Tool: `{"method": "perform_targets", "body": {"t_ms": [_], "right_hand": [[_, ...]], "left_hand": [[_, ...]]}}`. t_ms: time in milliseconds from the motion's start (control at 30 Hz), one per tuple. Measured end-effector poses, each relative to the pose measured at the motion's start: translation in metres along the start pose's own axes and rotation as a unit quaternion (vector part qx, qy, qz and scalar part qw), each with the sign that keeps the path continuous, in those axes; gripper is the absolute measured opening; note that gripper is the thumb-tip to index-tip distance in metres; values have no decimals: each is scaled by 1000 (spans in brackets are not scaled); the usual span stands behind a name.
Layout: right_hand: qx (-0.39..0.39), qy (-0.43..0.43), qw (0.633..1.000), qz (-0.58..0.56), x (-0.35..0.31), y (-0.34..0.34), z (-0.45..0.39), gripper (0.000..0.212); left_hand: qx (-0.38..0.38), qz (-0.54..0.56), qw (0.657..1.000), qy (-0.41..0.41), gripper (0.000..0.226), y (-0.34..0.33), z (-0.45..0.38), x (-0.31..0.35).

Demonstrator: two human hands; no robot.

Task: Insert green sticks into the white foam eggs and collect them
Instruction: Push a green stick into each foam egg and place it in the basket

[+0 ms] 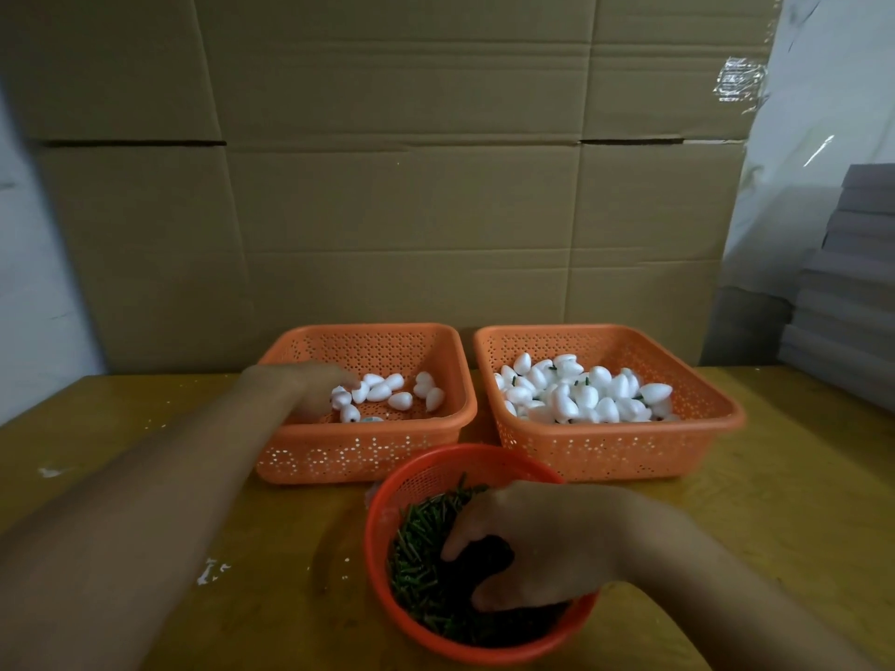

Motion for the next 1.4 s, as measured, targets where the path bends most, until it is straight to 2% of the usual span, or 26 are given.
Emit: {"method": "perform_targets", "body": {"t_ms": [100, 267, 433, 533, 633, 733, 800, 900, 1033, 1167, 1300, 1400], "right_hand": [[-1, 0, 1000, -1, 1, 0, 0, 48], [3, 0, 1000, 12, 2, -1, -1, 48], [1, -3, 1000, 7, 3, -2, -1, 48], [0, -5, 1000, 4, 5, -2, -2, 47], [0, -8, 1000, 1, 6, -1, -2, 47], [0, -7, 1000, 0, 7, -2, -1, 46], [5, -3, 1000, 6, 6, -2, -2, 46], [5, -3, 1000, 6, 5, -2, -2, 46], [5, -5, 1000, 4, 5, -1, -1, 46], [4, -2, 1000, 9, 5, -1, -2, 45], [4, 1, 1000, 7, 4, -1, -2, 45], [10, 0, 1000, 10, 7, -2, -4, 44]], "left_hand": [[-24, -58, 998, -21, 23, -6, -4, 0], [-7, -123, 991, -47, 15, -4, -8, -6], [6, -120, 992, -50, 17, -3, -11, -17], [45, -64, 996, -52, 18, 5, -12, -14], [155, 14, 986, -58, 12, 33, -11, -6], [261, 163, 950, -55, 9, 63, 10, 2], [295, 241, 922, -75, 8, 72, 30, 13], [305, 323, 887, -125, 16, 77, 60, 38], [287, 360, 870, -177, 30, 76, 89, 71], [270, 397, 856, -191, 30, 74, 102, 88], [253, 415, 852, -195, 32, 69, 107, 91], [261, 398, 862, -175, 36, 66, 106, 86]]}}
Point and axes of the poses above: each hand's wrist, its own z-axis away from the middle knuckle, its own y-axis out of the back of the hand, x = y × z, the point moved 10 cm from there along -z, towards the middle knuckle, and after that the axes turned 15 degrees about x, right-handed, at the moved point
